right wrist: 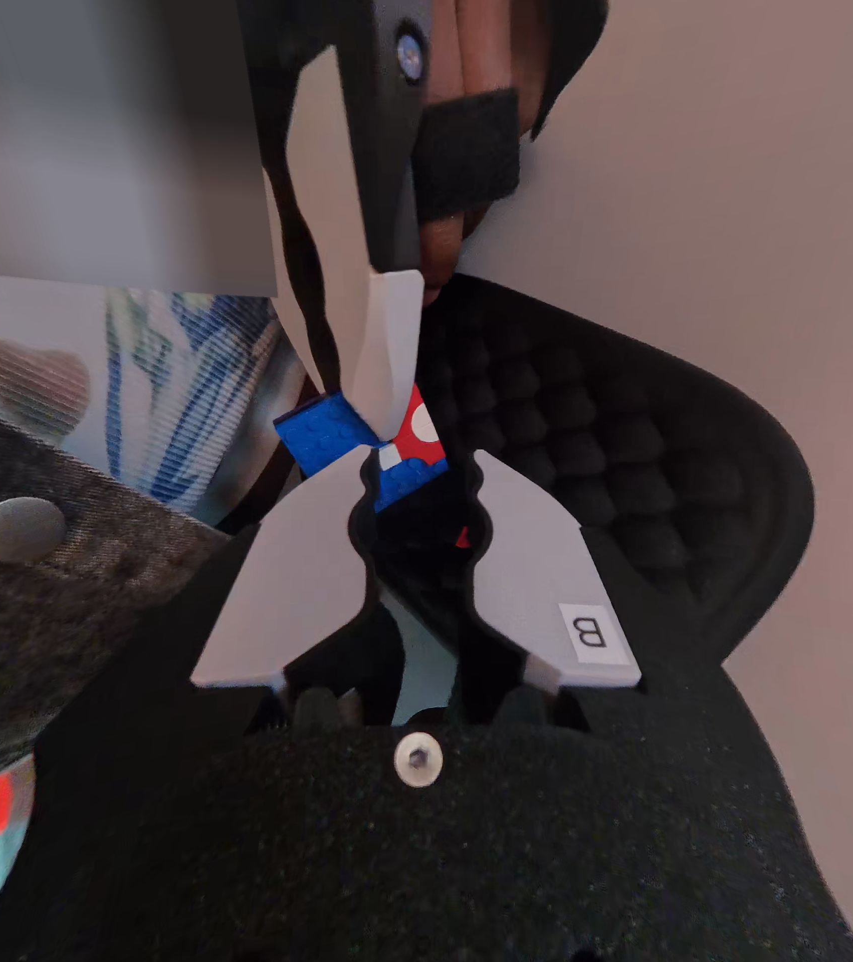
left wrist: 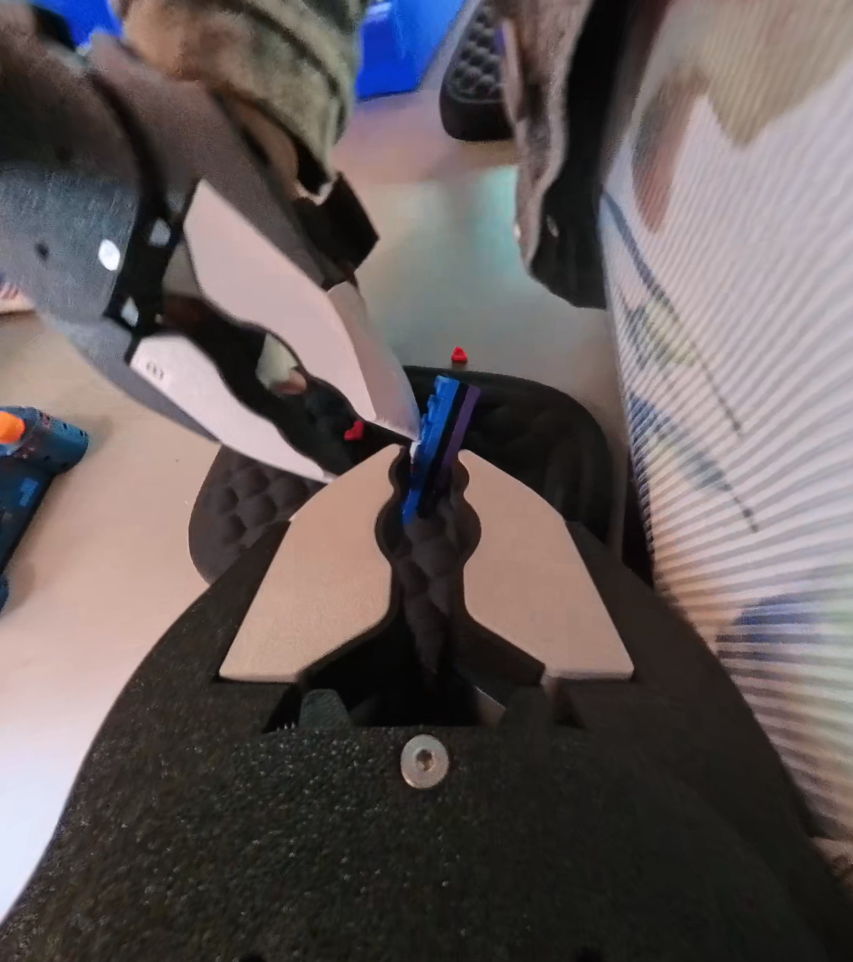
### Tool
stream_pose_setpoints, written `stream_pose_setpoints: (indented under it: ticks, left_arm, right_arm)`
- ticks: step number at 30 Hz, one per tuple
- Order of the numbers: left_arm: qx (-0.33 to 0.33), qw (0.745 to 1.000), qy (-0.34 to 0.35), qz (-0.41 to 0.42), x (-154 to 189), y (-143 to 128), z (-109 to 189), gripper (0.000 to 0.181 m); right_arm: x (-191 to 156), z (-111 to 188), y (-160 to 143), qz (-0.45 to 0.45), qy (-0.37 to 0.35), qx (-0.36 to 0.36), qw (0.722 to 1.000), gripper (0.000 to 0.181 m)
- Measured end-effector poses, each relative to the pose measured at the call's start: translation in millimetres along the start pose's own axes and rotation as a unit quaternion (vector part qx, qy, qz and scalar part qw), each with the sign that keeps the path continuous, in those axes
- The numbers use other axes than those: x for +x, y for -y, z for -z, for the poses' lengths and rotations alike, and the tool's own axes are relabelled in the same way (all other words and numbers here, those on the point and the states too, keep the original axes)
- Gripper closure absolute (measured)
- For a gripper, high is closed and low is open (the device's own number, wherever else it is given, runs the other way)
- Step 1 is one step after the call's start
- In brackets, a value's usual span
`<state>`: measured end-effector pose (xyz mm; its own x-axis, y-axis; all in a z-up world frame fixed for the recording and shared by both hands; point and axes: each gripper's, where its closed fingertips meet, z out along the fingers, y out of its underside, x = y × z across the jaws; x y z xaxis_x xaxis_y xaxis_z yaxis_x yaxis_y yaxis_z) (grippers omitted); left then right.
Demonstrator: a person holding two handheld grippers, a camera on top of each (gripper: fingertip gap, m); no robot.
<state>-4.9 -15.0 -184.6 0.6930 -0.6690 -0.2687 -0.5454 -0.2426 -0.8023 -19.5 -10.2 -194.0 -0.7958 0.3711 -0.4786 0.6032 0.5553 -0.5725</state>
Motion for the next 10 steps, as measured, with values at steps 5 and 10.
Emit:
stream_pose_setpoints:
  ticks: [5, 10]
  left_arm:
    - [0.007, 0.998, 0.020, 0.052, -7.2, -6.0, 3.3, 0.169]
    - [-0.002, 0.998, 0.023, 0.052, -7.0, -8.6, 4.4, 0.169]
  right_arm:
    - [2.0, 2.3, 7.4, -0.020, -0.048, 0.077, 0.996, 0.169]
    - [4.3, -2.3, 6.3, -0.043, -0.057, 0.085, 0.994, 0.172]
